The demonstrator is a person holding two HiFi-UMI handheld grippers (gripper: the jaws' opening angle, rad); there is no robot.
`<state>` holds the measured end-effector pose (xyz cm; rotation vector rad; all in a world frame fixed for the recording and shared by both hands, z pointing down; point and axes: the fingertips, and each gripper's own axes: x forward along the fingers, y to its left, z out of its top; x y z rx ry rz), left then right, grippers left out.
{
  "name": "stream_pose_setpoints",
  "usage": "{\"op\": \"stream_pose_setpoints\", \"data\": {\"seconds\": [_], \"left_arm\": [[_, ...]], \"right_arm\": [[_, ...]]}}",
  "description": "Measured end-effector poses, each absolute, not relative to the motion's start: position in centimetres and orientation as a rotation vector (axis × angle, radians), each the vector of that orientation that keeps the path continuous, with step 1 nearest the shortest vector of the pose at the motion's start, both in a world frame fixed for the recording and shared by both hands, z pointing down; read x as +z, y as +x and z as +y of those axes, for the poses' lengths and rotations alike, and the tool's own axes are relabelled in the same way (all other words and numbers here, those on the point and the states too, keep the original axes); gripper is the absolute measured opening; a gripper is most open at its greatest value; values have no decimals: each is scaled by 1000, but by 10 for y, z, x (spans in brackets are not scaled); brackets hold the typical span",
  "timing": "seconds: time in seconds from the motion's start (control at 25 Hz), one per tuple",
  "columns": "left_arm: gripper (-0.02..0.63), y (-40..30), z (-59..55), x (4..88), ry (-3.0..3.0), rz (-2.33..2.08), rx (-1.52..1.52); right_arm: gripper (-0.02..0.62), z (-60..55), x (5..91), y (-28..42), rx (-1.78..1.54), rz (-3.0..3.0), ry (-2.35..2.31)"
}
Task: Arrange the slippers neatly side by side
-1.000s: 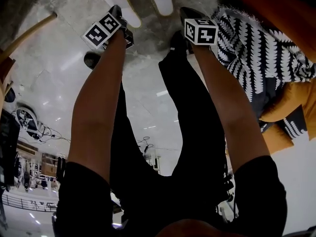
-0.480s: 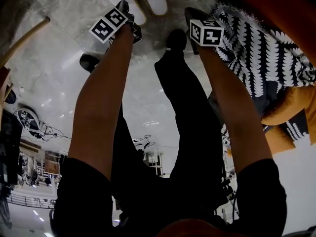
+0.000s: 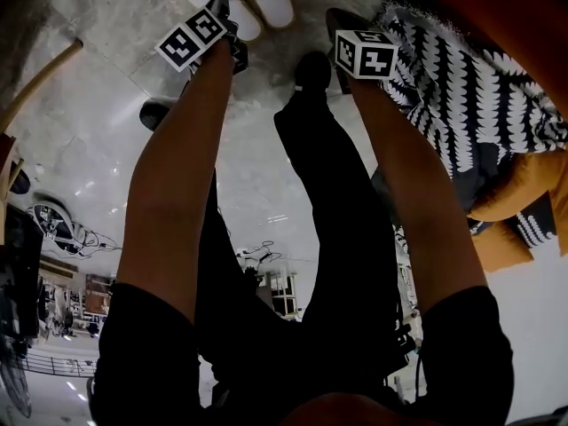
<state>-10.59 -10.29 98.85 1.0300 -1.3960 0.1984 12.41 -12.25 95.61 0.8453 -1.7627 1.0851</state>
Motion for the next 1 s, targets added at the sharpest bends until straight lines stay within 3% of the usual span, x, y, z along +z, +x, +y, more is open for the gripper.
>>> {"op": "stream_pose_setpoints", "data": {"seconds": [0.44, 0.68, 1.0], "left_arm": [[34, -95, -106, 988, 1069, -1363, 200], [107, -105, -110, 980, 1105, -1347, 225], [106, -119, -90, 910, 1147, -1328, 269]], "right_arm": [[38, -122, 952, 115, 1077, -1777, 813], [38, -128, 947, 111, 1056, -1763, 818], [38, -141, 897, 98, 1030, -1783, 838]]}}
